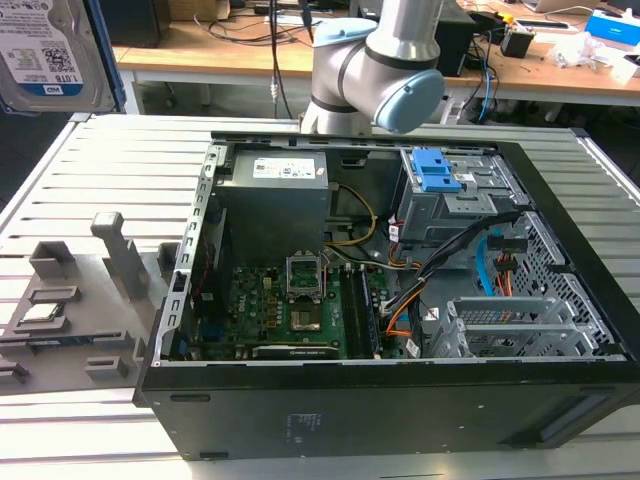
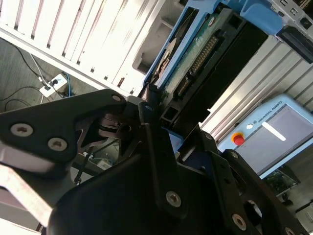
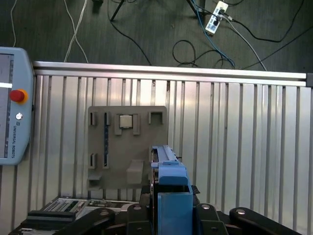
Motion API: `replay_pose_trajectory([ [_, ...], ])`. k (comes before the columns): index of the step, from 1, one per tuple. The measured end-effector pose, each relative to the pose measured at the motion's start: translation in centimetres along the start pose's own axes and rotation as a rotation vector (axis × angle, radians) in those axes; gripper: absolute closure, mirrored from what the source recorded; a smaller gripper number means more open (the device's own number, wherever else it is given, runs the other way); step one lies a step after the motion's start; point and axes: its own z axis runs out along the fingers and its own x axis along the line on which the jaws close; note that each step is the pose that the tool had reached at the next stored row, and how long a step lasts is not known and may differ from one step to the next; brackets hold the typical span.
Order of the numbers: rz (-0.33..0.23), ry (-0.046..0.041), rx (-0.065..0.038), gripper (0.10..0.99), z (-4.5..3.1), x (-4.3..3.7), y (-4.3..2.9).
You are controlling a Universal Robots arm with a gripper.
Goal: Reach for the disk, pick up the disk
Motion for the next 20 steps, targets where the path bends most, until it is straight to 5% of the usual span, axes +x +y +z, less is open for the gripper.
replay_pose_trajectory([
  [13,0.000,-0.0002,-0.006,0.722,-0.25,0.15,-6.02],
  [20,0.000,-0.0003,-0.008,0.722,-0.36,0.22,-8.71],
])
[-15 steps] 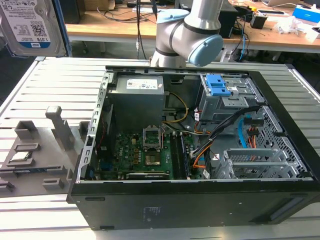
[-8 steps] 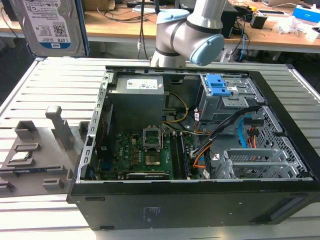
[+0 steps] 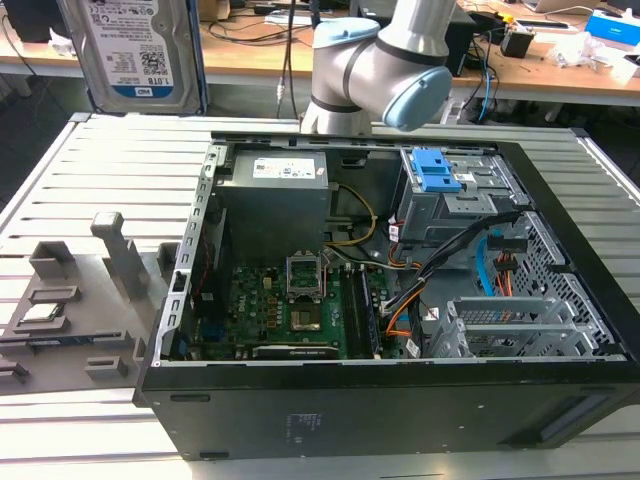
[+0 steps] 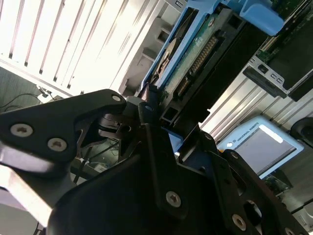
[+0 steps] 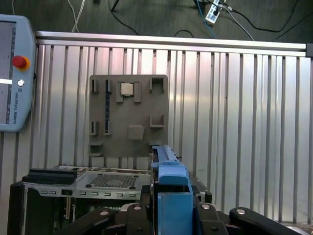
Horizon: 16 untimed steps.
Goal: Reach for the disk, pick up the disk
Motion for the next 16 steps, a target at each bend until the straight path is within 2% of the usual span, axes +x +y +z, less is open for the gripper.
replay_pose_trajectory([
  [5,0.000,-0.0002,-0.002,0.722,-0.08,0.05,-1.74],
  [6,0.000,-0.0001,-0.003,0.722,-0.11,0.05,-2.29],
  [8,0.000,-0.0002,-0.004,0.722,-0.17,0.07,-3.58],
  [9,0.000,-0.0003,-0.006,0.722,-0.22,0.08,-4.60],
  [10,0.000,-0.0004,-0.008,0.722,-0.29,0.09,-5.97],
  [14,0.000,-0.0005,-0.012,0.722,-0.40,0.09,-8.22],
  [16,0.000,-0.0006,-0.013,0.722,-0.44,0.11,-8.95],
])
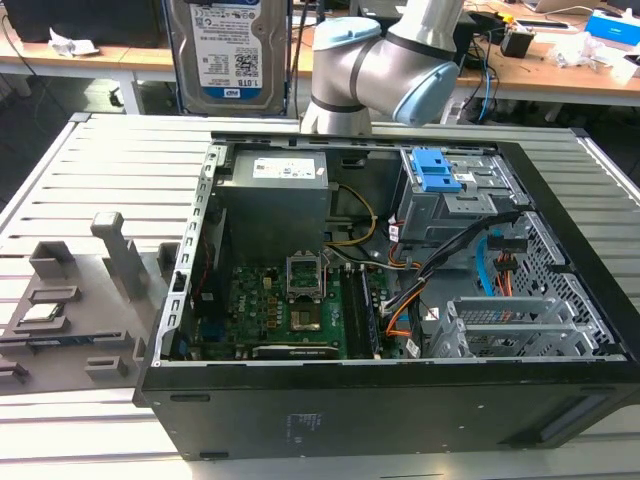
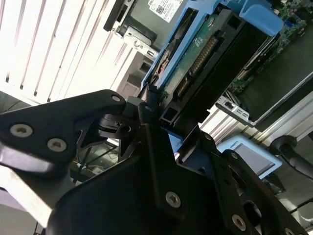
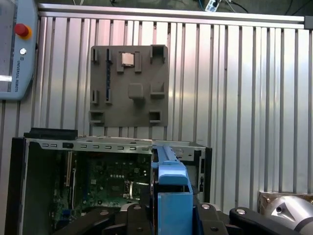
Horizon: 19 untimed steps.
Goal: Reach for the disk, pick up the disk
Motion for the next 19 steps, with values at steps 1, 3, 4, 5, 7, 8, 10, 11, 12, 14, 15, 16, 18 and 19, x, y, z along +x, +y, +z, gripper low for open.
replay_pose_trajectory([
  [1,0.000,-0.0001,-0.001,0.722,-0.03,0.00,-0.41],
  [3,0.000,-0.0002,-0.002,0.722,-0.09,0.03,-1.59],
  [4,0.000,-0.0002,-0.003,0.722,-0.13,0.04,-2.18],
  [5,0.000,-0.0002,-0.004,0.722,-0.17,0.05,-2.64],
  [7,0.000,-0.0003,-0.005,0.722,-0.22,0.07,-3.52],
  [8,0.000,-0.0003,-0.006,0.722,-0.24,0.08,-3.87],
  [10,0.000,-0.0003,-0.007,0.722,-0.30,0.10,-4.70],
  [11,0.000,-0.0004,-0.008,0.722,-0.32,0.11,-5.05],
  [12,0.000,-0.0004,-0.009,0.722,-0.35,0.12,-5.62],
  [14,0.000,-0.0005,-0.010,0.722,-0.41,0.14,-6.61],
  [15,0.000,-0.0006,-0.011,0.722,-0.43,0.15,-6.95],
  [16,0.000,-0.0006,-0.012,0.722,-0.48,0.16,-7.67],
  [18,0.000,-0.0006,-0.013,0.722,-0.55,0.18,-8.74],
  [19,0.000,-0.0006,-0.014,0.722,-0.57,0.18,-9.10],
])
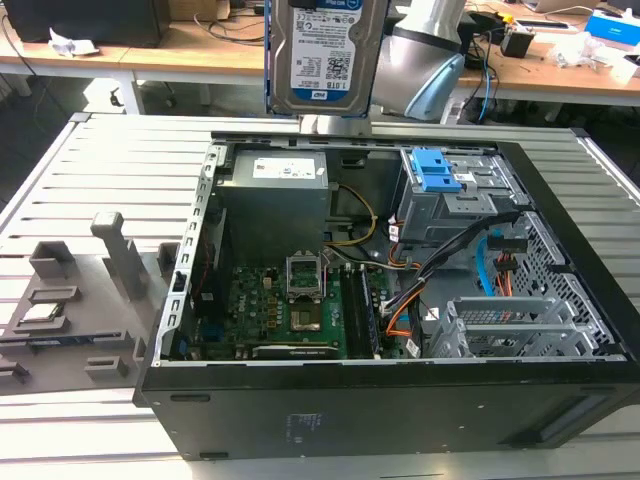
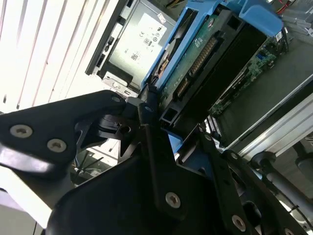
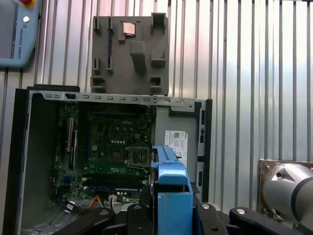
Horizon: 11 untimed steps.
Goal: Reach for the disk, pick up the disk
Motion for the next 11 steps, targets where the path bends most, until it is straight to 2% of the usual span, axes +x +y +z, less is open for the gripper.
replay_pose_trajectory([
  [3,0.000,-0.0001,-0.002,0.722,-0.09,0.02,-1.20],
  [8,0.000,-0.0002,-0.006,0.722,-0.35,0.08,-4.49],
  [11,0.000,-0.0003,-0.008,0.722,-0.45,0.10,-5.90],
])
